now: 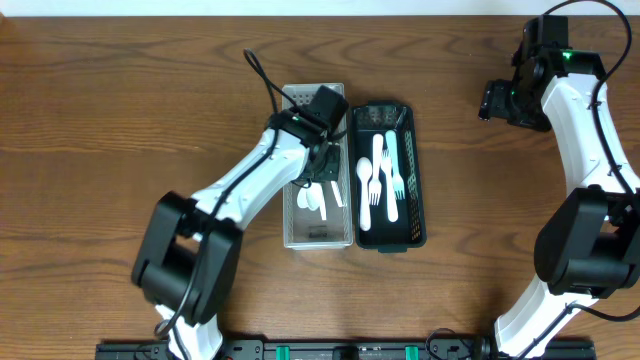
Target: Pack container
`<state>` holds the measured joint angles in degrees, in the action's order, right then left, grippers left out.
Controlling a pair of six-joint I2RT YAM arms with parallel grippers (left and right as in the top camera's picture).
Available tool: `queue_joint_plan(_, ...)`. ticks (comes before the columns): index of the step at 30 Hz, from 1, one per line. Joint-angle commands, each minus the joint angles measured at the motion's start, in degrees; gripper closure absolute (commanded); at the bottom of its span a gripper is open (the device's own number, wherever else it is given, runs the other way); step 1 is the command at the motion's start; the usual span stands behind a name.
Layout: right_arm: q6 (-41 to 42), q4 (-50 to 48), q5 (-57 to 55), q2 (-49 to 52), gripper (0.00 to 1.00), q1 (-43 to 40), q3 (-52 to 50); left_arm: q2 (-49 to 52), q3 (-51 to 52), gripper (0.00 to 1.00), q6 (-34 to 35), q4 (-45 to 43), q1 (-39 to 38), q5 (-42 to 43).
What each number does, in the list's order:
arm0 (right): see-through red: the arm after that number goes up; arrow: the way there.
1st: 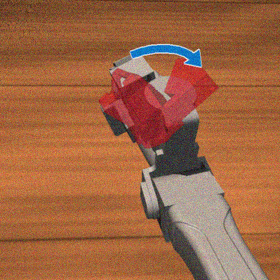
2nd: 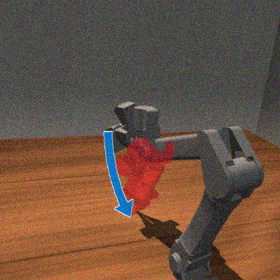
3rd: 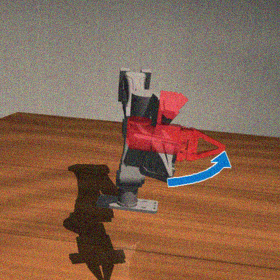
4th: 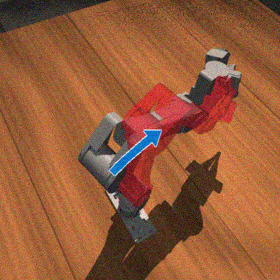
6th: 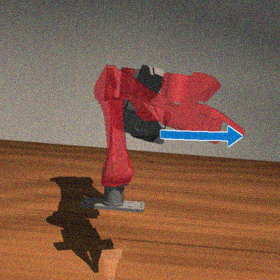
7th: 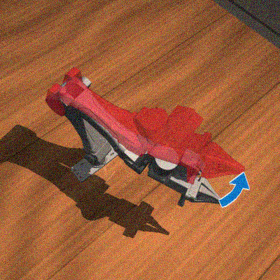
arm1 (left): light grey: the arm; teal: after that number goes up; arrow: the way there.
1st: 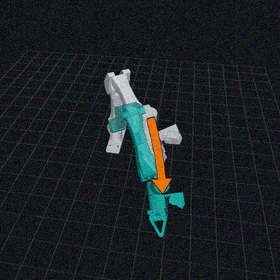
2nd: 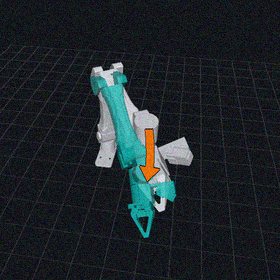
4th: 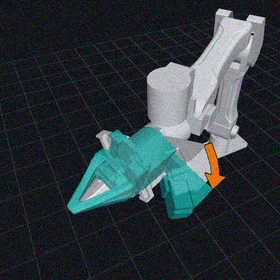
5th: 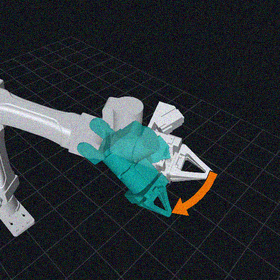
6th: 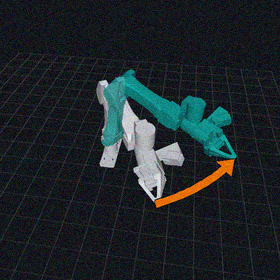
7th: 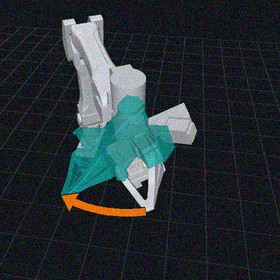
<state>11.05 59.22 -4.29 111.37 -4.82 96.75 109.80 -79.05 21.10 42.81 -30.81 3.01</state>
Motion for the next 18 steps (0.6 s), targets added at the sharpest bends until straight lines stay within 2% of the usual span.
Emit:
queue_joint_plan(1, -0.9, 0.0, 0.2, 0.6, 0.23, -0.8, -0.2, 0.5, 0.0, 0.83, -0.3, -0.1, 0.2, -0.4)
queue_joint_plan(2, -0.9, -0.1, 0.2, 0.6, 0.23, -0.8, -0.2, 0.5, 0.0, 0.67, -0.9, -0.3, 0.2, -0.4)
queue_joint_plan(4, -0.9, -0.2, 0.2, 0.6, 0.23, -0.8, -0.2, 0.0, -0.1, 0.51, -2.9, -0.5, 0.2, -0.4)
queue_joint_plan(5, -1.0, -0.4, 0.2, 0.6, 0.23, -0.8, -0.2, -0.2, -0.1, 0.46, -4.2, -0.7, 0.2, -0.5)
queue_joint_plan(8, -1.9, -1.6, 0.2, 0.2, 0.22, -0.8, 0.0, -1.2, -0.9, 0.41, -8.5, -0.7, 0.2, -1.6)
queue_joint_plan(13, -3.2, -10.0, 0.2, -2.7, 0.18, -0.8, 0.0, -6.2, -3.7, 0.21, -9.1, -0.5, 0.7, -5.4)
queue_joint_plan(15, -4.2, -15.0, 0.3, -3.7, 0.11, -0.5, 0.0, -9.3, -4.5, 0.15, -9.1, -0.9, 1.8, -7.8)
queue_joint_plan(17, -5.7, -20.1, 0.3, -4.2, 0.01, 0.0, 0.0, -13.2, -4.6, 0.07, -9.1, -1.9, 3.9, -11.0)
queue_joint_plan(18, -6.0, -21.6, 0.3, -4.3, 0.01, 0.1, 0.0, -14.6, -4.6, 0.05, -9.1, -2.3, 5.0, -12.2)
